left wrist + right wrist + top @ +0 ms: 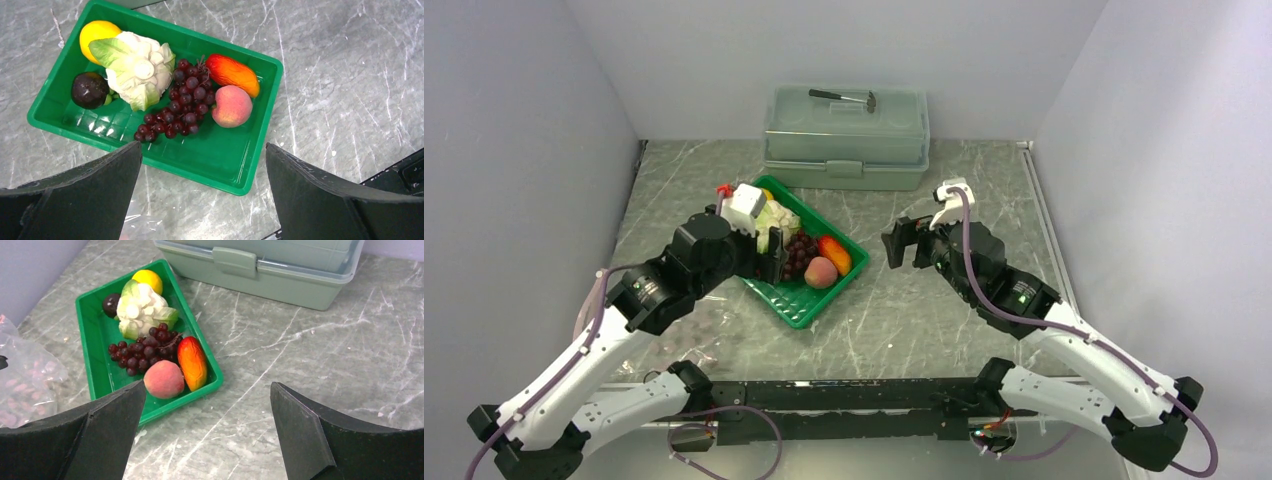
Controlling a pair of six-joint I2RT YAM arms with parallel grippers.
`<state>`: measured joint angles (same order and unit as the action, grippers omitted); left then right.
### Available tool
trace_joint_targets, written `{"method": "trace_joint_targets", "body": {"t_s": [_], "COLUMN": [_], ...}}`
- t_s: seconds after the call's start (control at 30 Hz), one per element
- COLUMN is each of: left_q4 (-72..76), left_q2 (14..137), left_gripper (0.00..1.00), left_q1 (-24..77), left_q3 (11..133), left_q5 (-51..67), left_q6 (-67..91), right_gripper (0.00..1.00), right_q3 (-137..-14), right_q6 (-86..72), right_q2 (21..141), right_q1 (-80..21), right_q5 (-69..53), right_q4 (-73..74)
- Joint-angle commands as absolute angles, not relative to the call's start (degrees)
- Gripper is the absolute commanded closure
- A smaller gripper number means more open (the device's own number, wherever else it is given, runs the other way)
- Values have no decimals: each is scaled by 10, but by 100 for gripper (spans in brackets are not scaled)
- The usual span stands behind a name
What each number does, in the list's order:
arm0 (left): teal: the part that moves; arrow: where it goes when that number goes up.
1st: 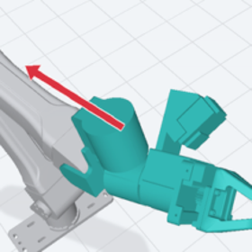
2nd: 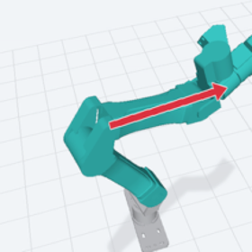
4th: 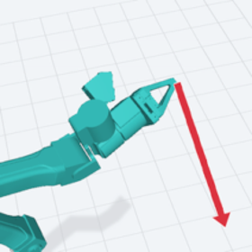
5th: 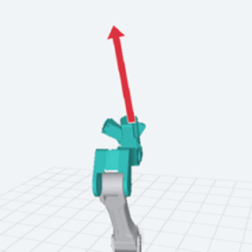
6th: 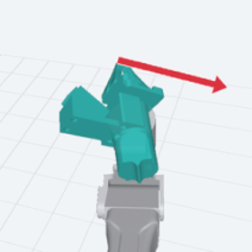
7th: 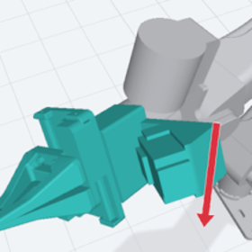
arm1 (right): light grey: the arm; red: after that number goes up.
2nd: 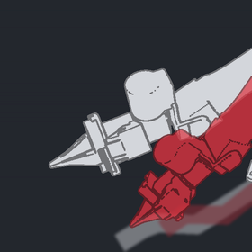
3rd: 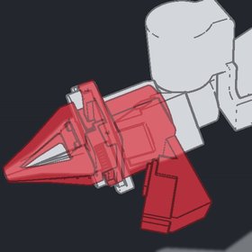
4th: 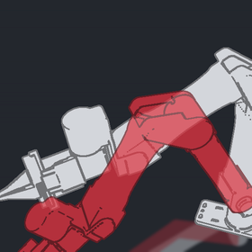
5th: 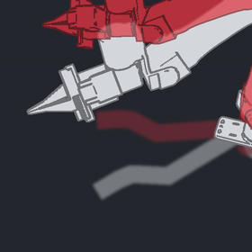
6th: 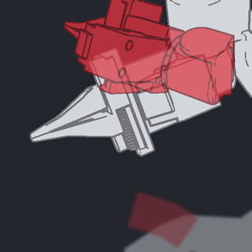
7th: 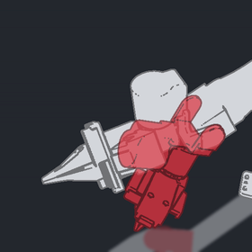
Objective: Place the food in the zip-top bag and seal the zipper
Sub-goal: Move the bin to the center of the board.
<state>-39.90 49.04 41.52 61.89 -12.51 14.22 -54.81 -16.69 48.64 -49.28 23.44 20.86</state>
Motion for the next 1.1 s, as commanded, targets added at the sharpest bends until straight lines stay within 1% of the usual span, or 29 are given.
{"method": "trace_joint_targets", "body": {"t_s": [0.0,0.3,0.53,0.77,0.93,1.07], "left_q4": [-395,-417,-424,-452,-462,-464], "left_q2": [490,509,516,533,530,525], "left_gripper": [1,1,1,1,1,1], "left_q1": [418,418,418,418,418,418], "left_q3": [619,622,623,630,630,629], "left_q5": [-105,-125,-136,-209,-265,-276], "left_q6": [135,134,135,150,159,161], "right_gripper": [0,0,0,1,2,6], "right_q3": [-556,-578,-588,-657,-676,-694], "right_q6": [-155,-145,-136,-152,-150,-151], "right_q2": [485,529,574,680,734,778], "right_q1": [-494,-495,-494,-494,-493,-486], "right_q5": [223,224,193,208,200,185], "right_q4": [207,228,219,267,253,247]}}
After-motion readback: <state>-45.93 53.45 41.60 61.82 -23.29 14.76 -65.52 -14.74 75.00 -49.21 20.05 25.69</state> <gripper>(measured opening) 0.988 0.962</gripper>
